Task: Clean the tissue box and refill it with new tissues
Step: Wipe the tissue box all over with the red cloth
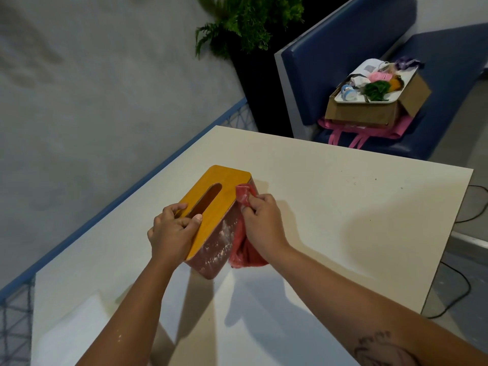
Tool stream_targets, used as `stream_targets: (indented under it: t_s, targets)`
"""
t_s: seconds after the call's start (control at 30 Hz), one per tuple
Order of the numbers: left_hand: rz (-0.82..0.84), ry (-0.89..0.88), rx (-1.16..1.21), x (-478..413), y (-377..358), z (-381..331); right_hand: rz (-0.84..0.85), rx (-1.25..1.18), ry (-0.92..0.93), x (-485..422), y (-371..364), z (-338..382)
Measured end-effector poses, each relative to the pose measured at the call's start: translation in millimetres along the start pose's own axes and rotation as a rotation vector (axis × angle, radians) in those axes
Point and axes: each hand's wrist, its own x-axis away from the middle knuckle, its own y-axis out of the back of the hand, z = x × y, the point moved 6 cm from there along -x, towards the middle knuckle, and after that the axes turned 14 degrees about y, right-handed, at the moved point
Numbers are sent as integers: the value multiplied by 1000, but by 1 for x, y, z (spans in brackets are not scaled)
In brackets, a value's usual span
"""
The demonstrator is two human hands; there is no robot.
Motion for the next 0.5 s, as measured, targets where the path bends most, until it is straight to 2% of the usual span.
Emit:
stream_targets:
  t_s: [0.13, 0.3, 0.4, 0.5]
  targets:
    - [-12, 4, 6, 2, 3, -2, -52, 7, -173, -5, -2, -30]
    - [-18, 13, 10, 6, 5, -6, 106, 78, -291, 7, -2, -40]
    - [-14, 16, 14, 5, 4, -5, 108, -4, -382, 1, 0, -31]
    - [-12, 5, 2, 3, 2, -3, 50, -126, -354, 2, 0, -13]
